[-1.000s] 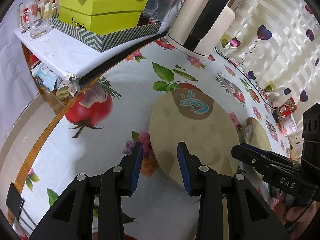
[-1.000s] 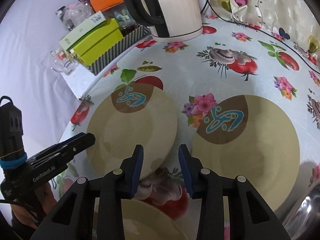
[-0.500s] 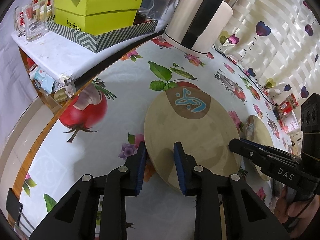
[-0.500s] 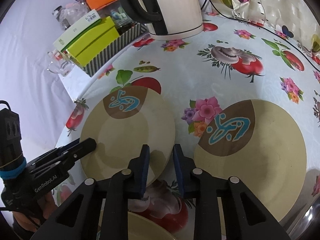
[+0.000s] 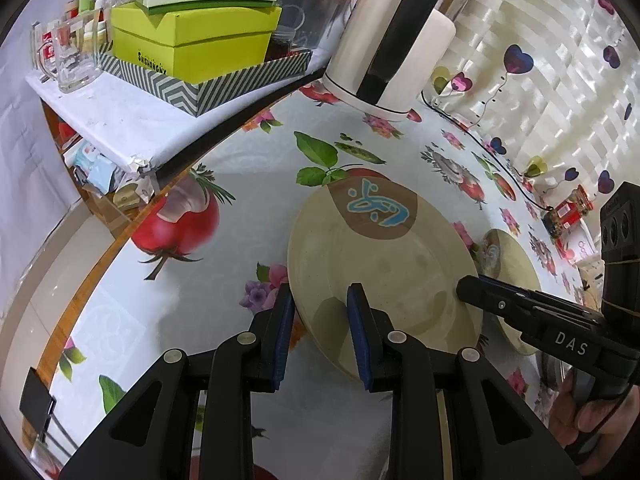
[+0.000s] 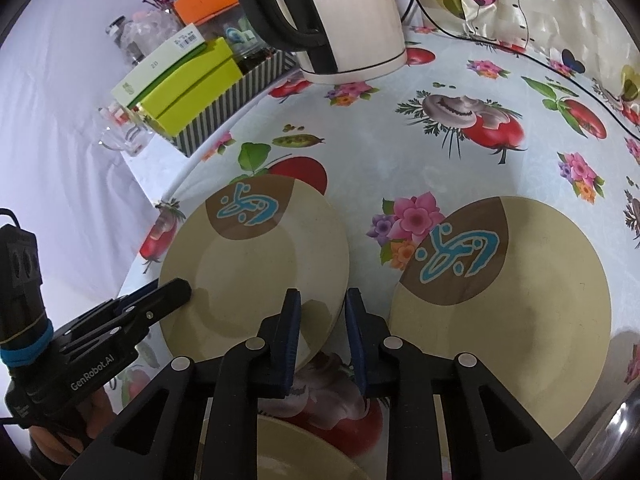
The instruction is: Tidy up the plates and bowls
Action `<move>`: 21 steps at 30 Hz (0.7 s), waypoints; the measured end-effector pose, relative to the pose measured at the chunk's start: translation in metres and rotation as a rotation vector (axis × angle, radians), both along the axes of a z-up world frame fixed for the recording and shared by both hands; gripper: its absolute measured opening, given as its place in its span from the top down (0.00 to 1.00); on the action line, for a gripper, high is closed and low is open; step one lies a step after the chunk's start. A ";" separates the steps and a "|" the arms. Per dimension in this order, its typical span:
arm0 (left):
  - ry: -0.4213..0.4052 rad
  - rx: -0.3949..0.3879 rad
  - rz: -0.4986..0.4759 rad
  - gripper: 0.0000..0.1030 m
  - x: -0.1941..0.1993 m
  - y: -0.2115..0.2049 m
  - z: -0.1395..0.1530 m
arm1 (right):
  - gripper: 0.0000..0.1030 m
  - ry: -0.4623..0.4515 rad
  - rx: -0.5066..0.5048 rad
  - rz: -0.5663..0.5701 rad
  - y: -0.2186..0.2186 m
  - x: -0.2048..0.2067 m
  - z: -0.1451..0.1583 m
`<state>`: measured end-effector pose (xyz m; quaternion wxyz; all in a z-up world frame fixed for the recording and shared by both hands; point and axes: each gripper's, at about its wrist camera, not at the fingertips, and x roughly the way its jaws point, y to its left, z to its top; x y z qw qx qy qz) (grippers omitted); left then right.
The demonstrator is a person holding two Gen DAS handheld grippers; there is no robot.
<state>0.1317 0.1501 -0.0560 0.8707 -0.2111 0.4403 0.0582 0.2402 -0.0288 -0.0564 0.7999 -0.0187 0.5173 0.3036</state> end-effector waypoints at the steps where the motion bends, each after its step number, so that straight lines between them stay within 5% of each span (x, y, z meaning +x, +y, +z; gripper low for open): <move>1: -0.001 0.001 -0.001 0.73 -0.002 -0.001 0.001 | 0.79 -0.001 0.001 -0.001 -0.001 -0.001 0.001; 21: -0.013 0.019 -0.051 0.73 -0.045 -0.036 0.026 | 0.78 -0.019 0.016 -0.024 -0.035 -0.051 0.028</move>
